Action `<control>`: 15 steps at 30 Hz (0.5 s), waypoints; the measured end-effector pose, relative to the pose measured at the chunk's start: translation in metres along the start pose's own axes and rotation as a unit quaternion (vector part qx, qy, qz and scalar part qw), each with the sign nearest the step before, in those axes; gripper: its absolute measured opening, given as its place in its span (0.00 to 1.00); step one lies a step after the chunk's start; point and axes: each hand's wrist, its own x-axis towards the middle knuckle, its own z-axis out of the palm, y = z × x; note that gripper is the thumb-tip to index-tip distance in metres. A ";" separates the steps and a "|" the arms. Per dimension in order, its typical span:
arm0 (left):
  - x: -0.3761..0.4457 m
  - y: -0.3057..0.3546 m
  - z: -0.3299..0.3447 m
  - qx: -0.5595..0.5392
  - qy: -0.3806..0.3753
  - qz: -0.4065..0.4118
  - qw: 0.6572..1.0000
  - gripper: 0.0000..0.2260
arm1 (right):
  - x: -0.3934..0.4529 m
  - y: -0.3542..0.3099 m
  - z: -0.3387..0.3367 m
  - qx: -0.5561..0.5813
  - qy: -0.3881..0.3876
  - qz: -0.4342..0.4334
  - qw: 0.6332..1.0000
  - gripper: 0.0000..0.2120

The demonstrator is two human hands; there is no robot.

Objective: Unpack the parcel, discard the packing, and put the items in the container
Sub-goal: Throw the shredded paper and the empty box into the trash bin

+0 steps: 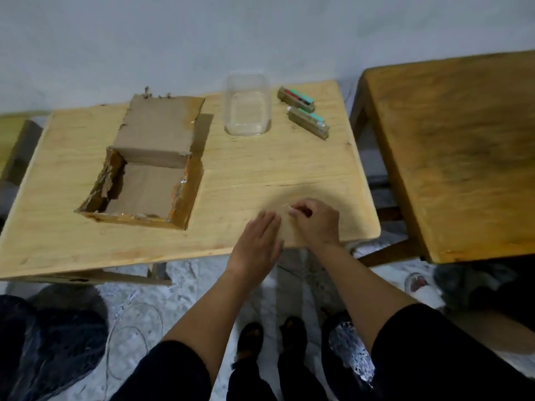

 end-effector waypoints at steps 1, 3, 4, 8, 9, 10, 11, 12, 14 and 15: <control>0.010 0.009 0.004 0.002 -0.014 0.018 1.000 0.23 | -0.003 0.005 -0.011 0.006 0.014 0.025 1.000 0.07; 0.027 0.028 0.009 -0.005 -0.038 0.042 0.998 0.24 | -0.011 0.016 -0.030 0.021 0.048 0.073 0.996 0.07; 0.034 0.038 0.012 -0.008 -0.044 0.054 0.998 0.24 | -0.015 0.022 -0.038 0.026 0.067 0.090 0.993 0.07; 0.050 0.067 0.025 0.012 -0.098 0.090 0.991 0.23 | -0.037 0.047 -0.063 0.028 0.135 0.145 0.980 0.08; 0.051 0.070 0.028 0.017 -0.104 0.096 0.990 0.23 | -0.044 0.054 -0.067 0.022 0.156 0.156 0.975 0.08; 0.052 0.071 0.029 0.018 -0.105 0.100 0.989 0.23 | -0.052 0.060 -0.071 0.016 0.174 0.167 0.970 0.08; 0.051 0.071 0.032 0.017 -0.103 0.101 0.989 0.23 | -0.060 0.065 -0.074 0.016 0.191 0.180 0.965 0.07; 0.051 0.069 0.033 0.015 -0.096 0.105 0.990 0.24 | -0.069 0.069 -0.076 0.026 0.205 0.200 0.958 0.06; 0.052 0.065 0.036 -0.002 -0.087 0.109 0.990 0.23 | -0.087 0.077 -0.079 0.053 0.240 0.242 0.939 0.05; 0.052 0.065 0.037 -0.003 -0.088 0.110 0.990 0.23 | -0.096 0.081 -0.078 0.058 0.259 0.262 0.928 0.04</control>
